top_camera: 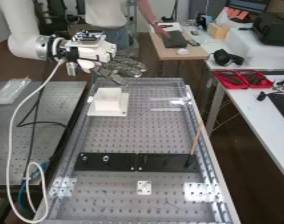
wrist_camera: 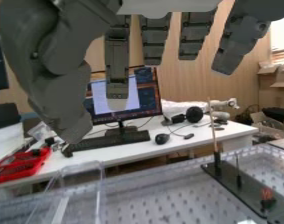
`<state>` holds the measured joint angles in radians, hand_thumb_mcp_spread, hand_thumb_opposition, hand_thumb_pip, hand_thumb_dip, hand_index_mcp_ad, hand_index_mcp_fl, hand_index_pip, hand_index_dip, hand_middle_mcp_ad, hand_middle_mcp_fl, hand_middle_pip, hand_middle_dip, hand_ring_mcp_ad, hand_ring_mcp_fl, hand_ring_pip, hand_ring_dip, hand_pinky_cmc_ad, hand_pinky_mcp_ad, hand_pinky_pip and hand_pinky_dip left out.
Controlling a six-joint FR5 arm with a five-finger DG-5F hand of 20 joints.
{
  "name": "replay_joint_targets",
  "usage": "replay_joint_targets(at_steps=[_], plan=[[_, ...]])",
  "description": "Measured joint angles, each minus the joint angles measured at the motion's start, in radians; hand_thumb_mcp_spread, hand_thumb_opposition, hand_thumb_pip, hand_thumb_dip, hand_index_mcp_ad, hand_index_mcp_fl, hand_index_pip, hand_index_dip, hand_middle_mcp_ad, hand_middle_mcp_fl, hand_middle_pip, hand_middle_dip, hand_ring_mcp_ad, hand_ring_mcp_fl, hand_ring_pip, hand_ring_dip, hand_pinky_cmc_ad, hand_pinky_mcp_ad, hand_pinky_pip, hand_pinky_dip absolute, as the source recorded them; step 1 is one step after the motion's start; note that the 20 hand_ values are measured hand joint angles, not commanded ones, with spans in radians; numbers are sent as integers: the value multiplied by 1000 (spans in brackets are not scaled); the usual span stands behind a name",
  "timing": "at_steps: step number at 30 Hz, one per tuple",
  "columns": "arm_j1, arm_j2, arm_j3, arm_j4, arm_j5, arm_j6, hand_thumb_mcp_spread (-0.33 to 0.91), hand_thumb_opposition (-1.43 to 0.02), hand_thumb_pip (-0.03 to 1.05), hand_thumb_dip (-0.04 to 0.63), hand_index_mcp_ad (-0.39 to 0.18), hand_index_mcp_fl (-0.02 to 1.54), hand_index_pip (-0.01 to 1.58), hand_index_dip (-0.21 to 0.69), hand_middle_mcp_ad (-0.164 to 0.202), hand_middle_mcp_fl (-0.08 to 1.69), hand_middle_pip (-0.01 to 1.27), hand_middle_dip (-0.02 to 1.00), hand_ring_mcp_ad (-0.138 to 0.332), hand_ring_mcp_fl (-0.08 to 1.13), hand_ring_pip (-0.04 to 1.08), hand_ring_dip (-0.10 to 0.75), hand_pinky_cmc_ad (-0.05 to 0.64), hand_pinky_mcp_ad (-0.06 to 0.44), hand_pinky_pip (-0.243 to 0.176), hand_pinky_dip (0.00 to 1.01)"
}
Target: Grab the bearing and place it in the white container
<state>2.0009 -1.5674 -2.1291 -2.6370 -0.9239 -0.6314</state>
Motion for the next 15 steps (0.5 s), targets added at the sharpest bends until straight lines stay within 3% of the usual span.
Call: replay_joint_targets(at_steps=[10, 15], plan=[[-95, -21, 190, -32, -24, -106, 286, -824, 668, 269, -108, 24, 1143, 77, 47, 0, 127, 138, 147, -2, 75, 59, 382, 279, -110, 325], [-127, -45, 240, -51, -43, -111, 286, -824, 660, 269, -108, 24, 1108, 77, 49, 0, 127, 138, 147, -2, 75, 59, 386, 279, -110, 328]])
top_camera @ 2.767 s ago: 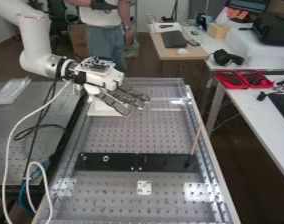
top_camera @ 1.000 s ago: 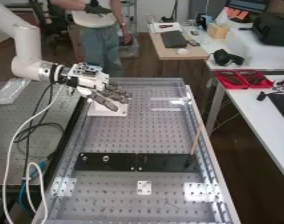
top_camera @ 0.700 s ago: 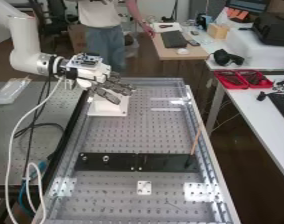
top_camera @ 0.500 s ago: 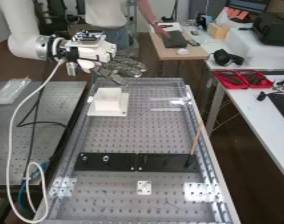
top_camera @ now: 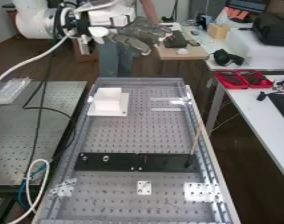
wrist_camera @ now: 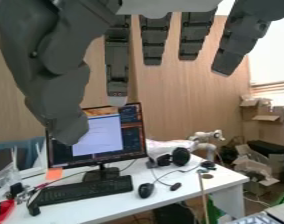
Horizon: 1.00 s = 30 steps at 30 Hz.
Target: Grab the bearing and place it in the white container
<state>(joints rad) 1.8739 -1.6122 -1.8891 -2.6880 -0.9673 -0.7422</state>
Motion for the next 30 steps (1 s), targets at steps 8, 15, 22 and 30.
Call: replay_joint_targets(at_steps=[8, 15, 22, 30], plan=[[-77, -44, 90, -96, -95, 20, 286, -824, 651, 269, -108, 24, 1075, 77, 51, 0, 127, 138, 147, -2, 75, 59, 386, 279, -110, 328], [-135, -69, 145, -155, -193, 26, 290, -824, 620, 253, -108, 24, 930, 77, 51, 0, 127, 138, 147, -2, 75, 59, 386, 279, -110, 328], [-180, -86, 161, -187, -280, 50, 271, -806, 606, 236, -108, 21, 515, 82, 51, 0, 127, 141, 147, -2, 75, 59, 386, 279, -110, 328], [-216, -87, 159, -203, -352, 64, 271, -806, 588, 236, -106, 24, 180, 94, 51, 0, 127, 138, 147, -2, 75, 59, 386, 279, -110, 328]])
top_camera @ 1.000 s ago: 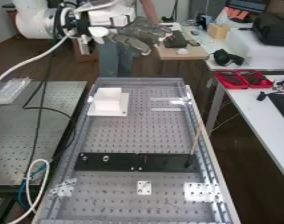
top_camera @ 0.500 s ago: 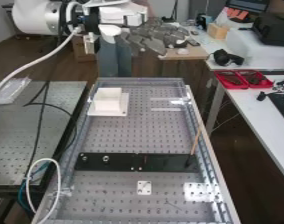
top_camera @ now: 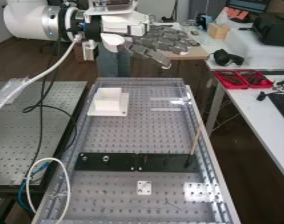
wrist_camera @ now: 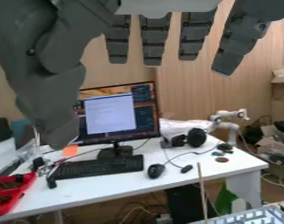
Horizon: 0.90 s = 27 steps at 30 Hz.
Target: Grab the bearing and place it in the white container
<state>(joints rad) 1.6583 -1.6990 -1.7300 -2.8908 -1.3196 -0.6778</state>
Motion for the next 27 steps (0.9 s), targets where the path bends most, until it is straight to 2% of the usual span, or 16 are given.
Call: replay_joint_targets(at_steps=[11, 16, 19, 24, 27], plan=[[-40, 6, 8, -22, -69, -8, 271, -812, 583, 236, -110, 19, 99, 16, 51, 0, 127, 138, 147, -2, 73, 59, 379, 278, -110, 300], [-53, 8, 7, -28, -83, -3, 274, -810, 564, 236, -106, 23, 101, 14, 51, 0, 127, 141, 147, -2, 75, 59, 401, 279, -110, 297], [-57, 9, 7, -32, -90, 0, 271, -810, 508, 218, -110, 23, 99, 10, 51, 0, 127, 138, 147, -2, 75, 59, 401, 279, -110, 284], [-58, 12, 5, -35, -92, -3, 271, -810, 508, 218, -110, 23, 99, 10, 51, 0, 127, 141, 145, -2, 73, 59, 394, 279, -110, 284], [-58, 16, 3, -35, -91, -4, 271, -810, 506, 215, -110, 23, 99, 10, 51, 2, 127, 138, 145, -2, 75, 59, 417, 279, -110, 284]])
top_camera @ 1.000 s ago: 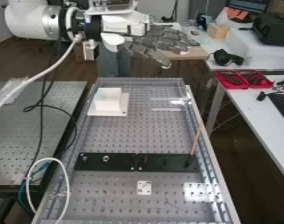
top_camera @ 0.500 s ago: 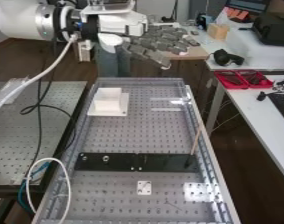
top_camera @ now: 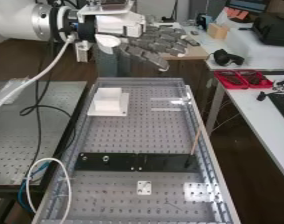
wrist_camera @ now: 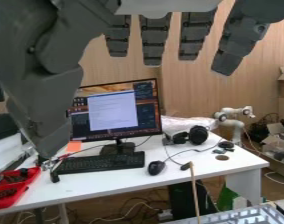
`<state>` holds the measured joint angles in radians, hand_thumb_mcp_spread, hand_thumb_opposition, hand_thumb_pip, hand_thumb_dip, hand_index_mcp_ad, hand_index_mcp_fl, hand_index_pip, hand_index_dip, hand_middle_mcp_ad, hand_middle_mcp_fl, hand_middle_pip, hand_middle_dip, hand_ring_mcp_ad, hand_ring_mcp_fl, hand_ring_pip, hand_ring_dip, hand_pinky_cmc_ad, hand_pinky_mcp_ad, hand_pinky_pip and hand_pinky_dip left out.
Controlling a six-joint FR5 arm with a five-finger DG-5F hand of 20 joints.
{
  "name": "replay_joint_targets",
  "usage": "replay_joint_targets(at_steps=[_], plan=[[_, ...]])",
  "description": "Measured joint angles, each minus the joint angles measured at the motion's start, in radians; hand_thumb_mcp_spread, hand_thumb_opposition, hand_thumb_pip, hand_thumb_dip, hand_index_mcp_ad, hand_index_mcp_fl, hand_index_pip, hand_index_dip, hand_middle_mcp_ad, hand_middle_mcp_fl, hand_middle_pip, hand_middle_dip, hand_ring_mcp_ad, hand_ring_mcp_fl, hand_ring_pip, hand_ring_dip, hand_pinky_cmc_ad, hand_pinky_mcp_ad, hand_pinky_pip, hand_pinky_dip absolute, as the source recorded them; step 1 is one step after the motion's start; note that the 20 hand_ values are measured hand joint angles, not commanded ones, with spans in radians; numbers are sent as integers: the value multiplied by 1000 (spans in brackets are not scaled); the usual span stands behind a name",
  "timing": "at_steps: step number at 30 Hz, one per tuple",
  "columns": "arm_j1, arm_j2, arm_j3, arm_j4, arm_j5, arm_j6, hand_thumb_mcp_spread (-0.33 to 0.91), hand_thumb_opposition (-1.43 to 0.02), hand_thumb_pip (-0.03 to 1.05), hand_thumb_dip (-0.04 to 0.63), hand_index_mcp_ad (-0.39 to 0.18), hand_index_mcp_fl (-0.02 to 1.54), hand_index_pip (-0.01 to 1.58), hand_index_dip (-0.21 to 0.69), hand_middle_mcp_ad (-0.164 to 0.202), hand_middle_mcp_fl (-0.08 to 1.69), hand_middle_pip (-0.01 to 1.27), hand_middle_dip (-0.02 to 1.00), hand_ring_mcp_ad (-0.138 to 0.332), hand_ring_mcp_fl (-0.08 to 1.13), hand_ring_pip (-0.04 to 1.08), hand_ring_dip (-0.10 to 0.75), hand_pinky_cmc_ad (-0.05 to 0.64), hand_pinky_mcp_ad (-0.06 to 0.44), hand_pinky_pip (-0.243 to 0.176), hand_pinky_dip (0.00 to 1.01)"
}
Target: Grab the bearing and place it in the white container
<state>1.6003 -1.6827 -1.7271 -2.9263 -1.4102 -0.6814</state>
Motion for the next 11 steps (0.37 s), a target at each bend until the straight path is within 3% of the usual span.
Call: replay_joint_targets(at_steps=[11], plan=[[-3, 12, -8, 2, -2, 2, 271, -810, 503, 204, -110, 37, 89, 10, 51, 0, 127, 138, 145, -2, 73, 59, 417, 279, -110, 284]])
